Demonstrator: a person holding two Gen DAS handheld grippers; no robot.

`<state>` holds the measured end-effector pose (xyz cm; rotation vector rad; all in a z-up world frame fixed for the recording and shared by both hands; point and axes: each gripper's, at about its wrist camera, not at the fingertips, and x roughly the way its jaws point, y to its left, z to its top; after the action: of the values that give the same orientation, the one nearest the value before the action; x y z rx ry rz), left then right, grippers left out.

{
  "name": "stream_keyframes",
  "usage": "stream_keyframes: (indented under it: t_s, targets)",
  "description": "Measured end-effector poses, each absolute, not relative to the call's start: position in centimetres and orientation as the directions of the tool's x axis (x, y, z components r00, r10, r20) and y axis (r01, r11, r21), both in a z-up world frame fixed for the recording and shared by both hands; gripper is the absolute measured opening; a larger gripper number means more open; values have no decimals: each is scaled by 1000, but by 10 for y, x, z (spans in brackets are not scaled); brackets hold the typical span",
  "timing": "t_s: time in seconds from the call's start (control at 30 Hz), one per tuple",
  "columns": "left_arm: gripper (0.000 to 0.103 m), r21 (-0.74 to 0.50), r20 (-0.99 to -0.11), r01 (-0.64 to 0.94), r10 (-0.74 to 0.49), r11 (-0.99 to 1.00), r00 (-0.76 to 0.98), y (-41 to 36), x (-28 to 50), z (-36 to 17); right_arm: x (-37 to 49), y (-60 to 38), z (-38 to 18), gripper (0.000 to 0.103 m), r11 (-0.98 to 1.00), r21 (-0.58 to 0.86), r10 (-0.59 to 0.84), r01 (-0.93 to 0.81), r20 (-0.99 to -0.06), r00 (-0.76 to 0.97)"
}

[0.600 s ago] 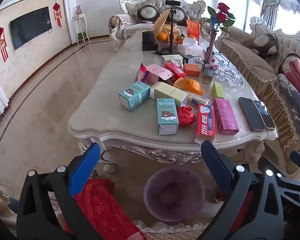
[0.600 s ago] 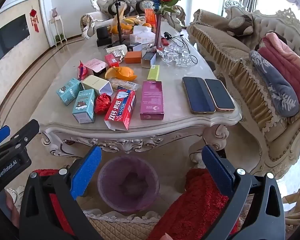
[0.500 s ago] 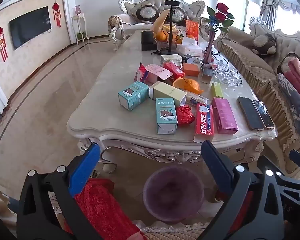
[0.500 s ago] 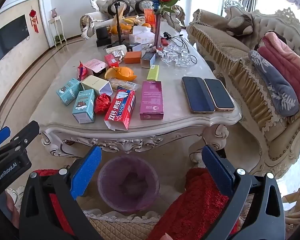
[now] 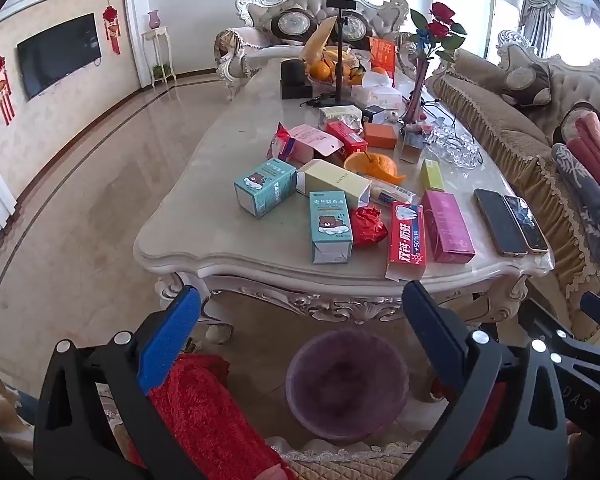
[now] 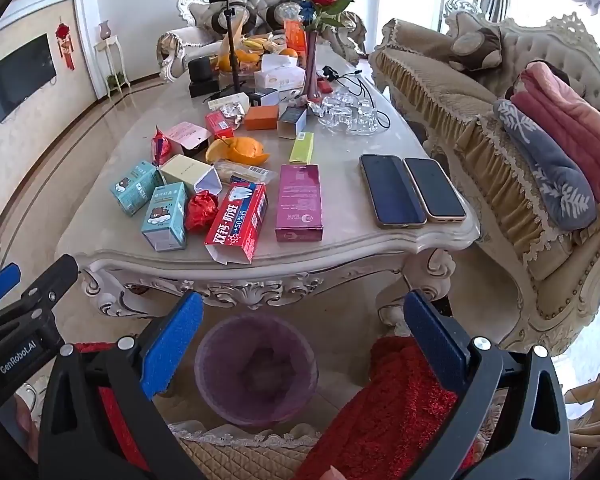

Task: Collect trash

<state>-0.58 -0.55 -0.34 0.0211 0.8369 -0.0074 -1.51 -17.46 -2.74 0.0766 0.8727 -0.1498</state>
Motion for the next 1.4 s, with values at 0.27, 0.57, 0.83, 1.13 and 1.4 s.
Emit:
stream_keyframes:
  t_s: [0.27, 0.57, 0.83, 1.13, 1.4]
  targets:
    - [98, 6, -743, 20, -9, 1000, 669, -4, -6, -4, -16, -174, -30, 97, 987, 12, -95, 162, -769, 633]
    - [98, 7, -742, 21, -9, 1000, 671, -4, -7, -4, -16, -172, -30, 97, 987, 7, -96, 159, -769, 632]
    - [98, 17, -742, 16, 2, 1000, 671, -5, -8, -2, -17, -170, -28, 97, 987, 7, -97, 160, -766, 636]
    - [98, 19, -742, 16, 3, 1000, 670, -4, -8, -3, -18, -171, -28, 97, 987, 10, -96, 160, -764, 638]
    - [98, 20, -744, 16, 4, 1000, 669, -3, -8, -3, -18, -171, -29, 97, 987, 9, -95, 159, -768, 633]
